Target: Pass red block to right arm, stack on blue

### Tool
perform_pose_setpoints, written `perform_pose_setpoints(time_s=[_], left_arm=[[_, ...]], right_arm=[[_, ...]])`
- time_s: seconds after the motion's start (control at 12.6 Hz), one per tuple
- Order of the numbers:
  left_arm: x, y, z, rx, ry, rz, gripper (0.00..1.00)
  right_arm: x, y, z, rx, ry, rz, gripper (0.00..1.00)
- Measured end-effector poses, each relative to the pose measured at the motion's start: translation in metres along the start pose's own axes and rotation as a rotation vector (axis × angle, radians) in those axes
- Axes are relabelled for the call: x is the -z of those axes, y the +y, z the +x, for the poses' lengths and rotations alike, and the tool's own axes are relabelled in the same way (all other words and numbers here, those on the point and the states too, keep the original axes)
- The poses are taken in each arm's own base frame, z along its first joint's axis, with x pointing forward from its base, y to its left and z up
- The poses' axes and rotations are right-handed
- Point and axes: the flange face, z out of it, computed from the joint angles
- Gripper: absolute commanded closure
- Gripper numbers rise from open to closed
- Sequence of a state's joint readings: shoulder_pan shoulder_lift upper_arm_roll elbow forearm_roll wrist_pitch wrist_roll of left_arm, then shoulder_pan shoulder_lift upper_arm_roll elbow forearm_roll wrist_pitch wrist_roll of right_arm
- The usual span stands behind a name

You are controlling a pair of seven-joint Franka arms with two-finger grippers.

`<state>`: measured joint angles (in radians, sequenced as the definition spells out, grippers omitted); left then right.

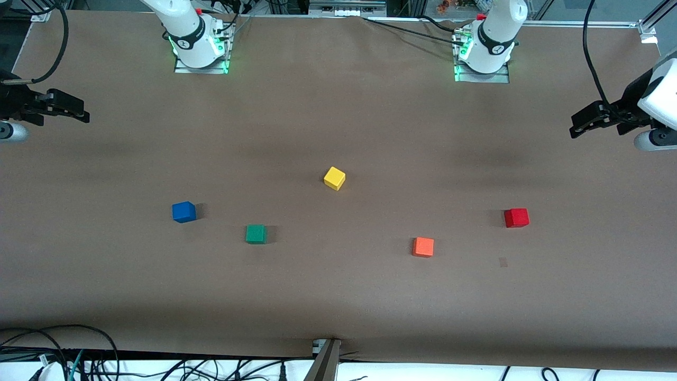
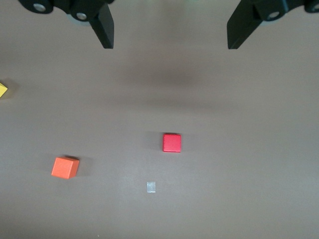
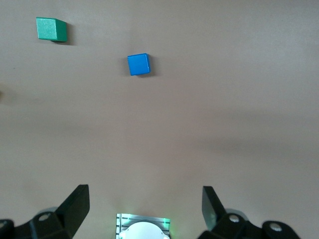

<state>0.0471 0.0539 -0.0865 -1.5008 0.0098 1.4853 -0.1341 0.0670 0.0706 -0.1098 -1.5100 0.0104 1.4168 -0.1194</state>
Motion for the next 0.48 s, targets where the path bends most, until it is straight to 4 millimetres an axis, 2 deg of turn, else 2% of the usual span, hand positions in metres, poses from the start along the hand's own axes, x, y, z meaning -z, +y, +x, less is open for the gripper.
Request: perform_pose_setpoints(time_s=[0.48], left_arm=[[0.0009, 0.0000, 0.0012, 0.000, 0.011, -0.001, 0.00]], right_arm=[[0.0000, 0.0000, 0.0000, 0.000, 0.000, 0.000, 0.00]])
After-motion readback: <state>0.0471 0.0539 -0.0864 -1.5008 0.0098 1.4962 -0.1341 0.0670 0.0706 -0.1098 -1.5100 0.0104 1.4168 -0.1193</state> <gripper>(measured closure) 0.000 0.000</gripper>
